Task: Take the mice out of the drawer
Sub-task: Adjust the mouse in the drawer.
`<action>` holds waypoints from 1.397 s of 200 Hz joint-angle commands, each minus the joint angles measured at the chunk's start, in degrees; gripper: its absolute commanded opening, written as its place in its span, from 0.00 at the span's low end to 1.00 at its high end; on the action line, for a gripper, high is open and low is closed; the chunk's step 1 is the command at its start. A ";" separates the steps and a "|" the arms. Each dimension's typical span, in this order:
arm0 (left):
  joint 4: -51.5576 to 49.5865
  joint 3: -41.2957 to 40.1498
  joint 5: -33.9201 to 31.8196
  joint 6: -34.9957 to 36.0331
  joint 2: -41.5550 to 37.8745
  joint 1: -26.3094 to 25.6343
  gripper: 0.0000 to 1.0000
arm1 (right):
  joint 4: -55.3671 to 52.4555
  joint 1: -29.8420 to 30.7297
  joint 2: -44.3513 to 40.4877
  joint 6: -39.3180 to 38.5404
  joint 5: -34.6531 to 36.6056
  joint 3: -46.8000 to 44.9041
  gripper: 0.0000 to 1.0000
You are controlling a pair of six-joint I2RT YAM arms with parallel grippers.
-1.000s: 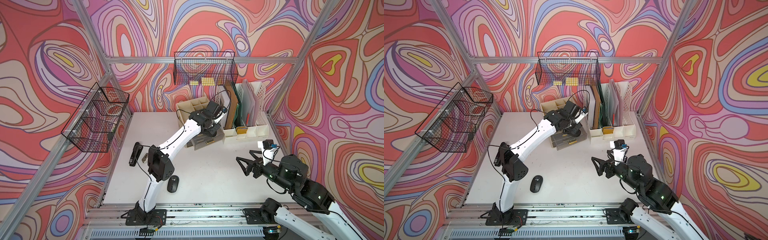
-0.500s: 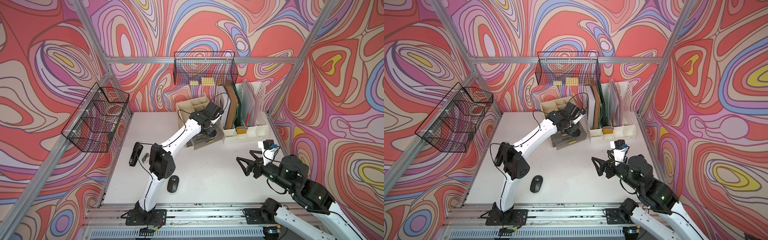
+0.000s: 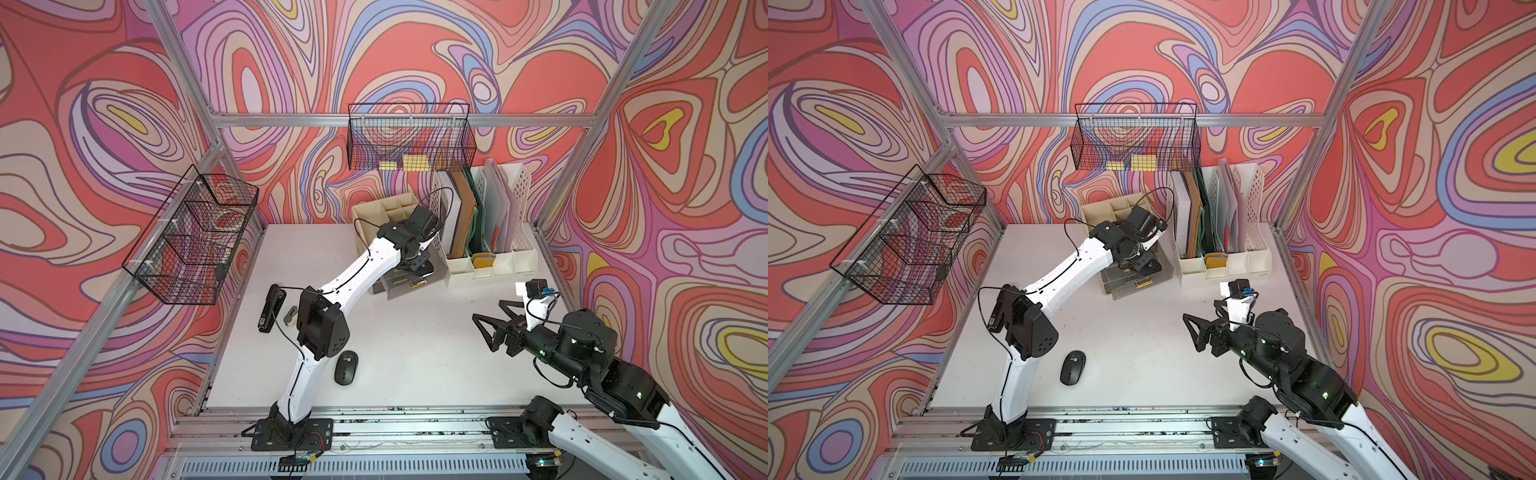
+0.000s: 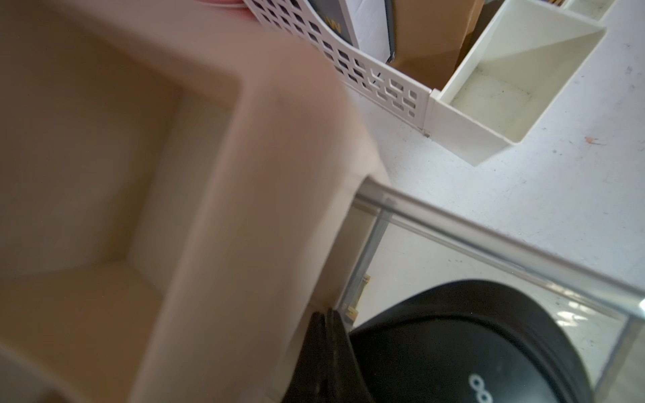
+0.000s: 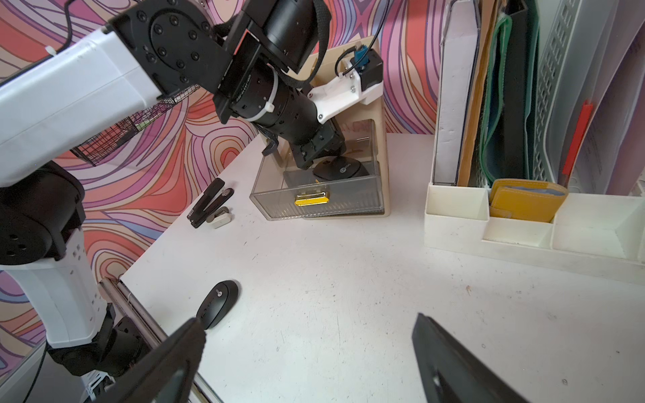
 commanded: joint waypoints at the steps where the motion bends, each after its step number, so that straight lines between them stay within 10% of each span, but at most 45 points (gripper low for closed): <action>1: -6.62 -1.60 0.42 -2.61 -2.23 0.31 0.00 | 0.88 0.02 0.54 -0.27 -0.33 0.07 0.97; 135: -7.01 2.63 15.34 -0.32 -5.31 1.12 0.00 | 0.37 0.06 -0.78 0.52 -0.16 -0.37 0.97; 207: -7.09 3.38 25.23 5.44 -3.99 3.16 0.69 | -1.01 0.03 -1.52 0.51 0.40 0.16 0.98; 279: -8.87 5.59 28.03 7.07 -0.13 3.25 0.77 | -1.45 0.07 -0.38 -0.14 0.68 1.20 0.97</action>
